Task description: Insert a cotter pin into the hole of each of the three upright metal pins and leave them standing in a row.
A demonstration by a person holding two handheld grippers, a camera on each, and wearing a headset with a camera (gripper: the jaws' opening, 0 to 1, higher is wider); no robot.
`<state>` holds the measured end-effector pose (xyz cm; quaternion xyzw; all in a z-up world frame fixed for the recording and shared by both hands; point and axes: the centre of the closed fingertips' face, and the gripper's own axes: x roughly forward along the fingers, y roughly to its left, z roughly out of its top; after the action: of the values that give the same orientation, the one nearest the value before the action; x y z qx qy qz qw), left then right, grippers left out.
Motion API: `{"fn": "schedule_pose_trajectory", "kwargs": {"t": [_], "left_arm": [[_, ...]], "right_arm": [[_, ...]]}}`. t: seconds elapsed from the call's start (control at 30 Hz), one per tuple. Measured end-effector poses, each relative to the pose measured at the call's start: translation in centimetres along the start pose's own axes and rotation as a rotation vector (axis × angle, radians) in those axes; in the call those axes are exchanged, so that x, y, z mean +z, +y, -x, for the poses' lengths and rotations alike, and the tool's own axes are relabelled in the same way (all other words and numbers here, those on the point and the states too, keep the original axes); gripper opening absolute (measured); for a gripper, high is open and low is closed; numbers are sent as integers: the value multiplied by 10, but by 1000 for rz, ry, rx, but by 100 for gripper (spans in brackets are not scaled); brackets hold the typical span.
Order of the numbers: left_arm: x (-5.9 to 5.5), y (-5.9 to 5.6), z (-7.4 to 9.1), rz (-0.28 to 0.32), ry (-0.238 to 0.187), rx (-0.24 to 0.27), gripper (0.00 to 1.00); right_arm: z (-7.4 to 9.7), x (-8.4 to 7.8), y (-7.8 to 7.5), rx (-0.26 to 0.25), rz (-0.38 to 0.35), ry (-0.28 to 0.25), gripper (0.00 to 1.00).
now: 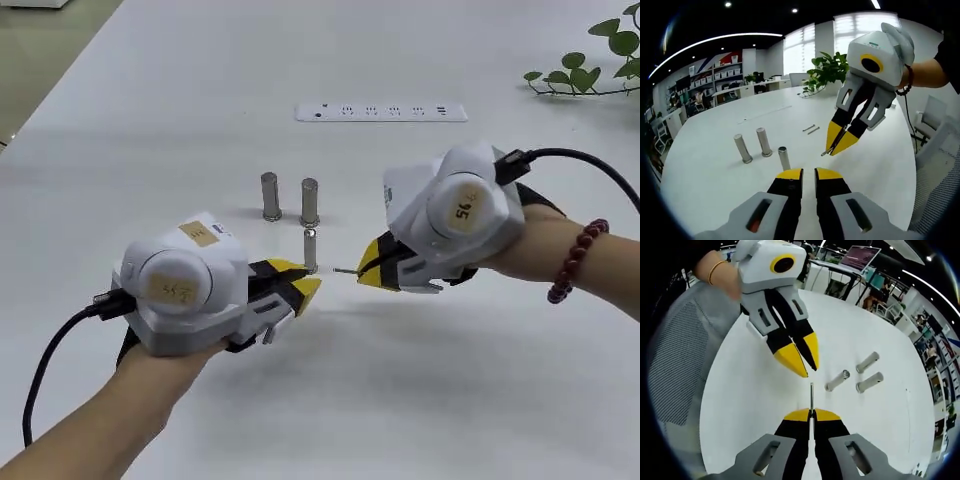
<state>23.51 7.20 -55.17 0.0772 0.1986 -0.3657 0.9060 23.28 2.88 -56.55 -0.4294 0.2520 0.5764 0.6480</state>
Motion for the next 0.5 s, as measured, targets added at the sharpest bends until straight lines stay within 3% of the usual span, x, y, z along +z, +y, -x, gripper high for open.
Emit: {"fn": "schedule_pose_trajectory", "kwargs": {"t": [0.17, 0.5], "left_arm": [[0, 9, -6, 5, -6, 54, 10], [-9, 20, -21, 23, 18, 104, 14]], "right_arm": [[-3, -5, -10, -16, -13, 28, 0], [-10, -9, -25, -29, -32, 60, 0]]}}
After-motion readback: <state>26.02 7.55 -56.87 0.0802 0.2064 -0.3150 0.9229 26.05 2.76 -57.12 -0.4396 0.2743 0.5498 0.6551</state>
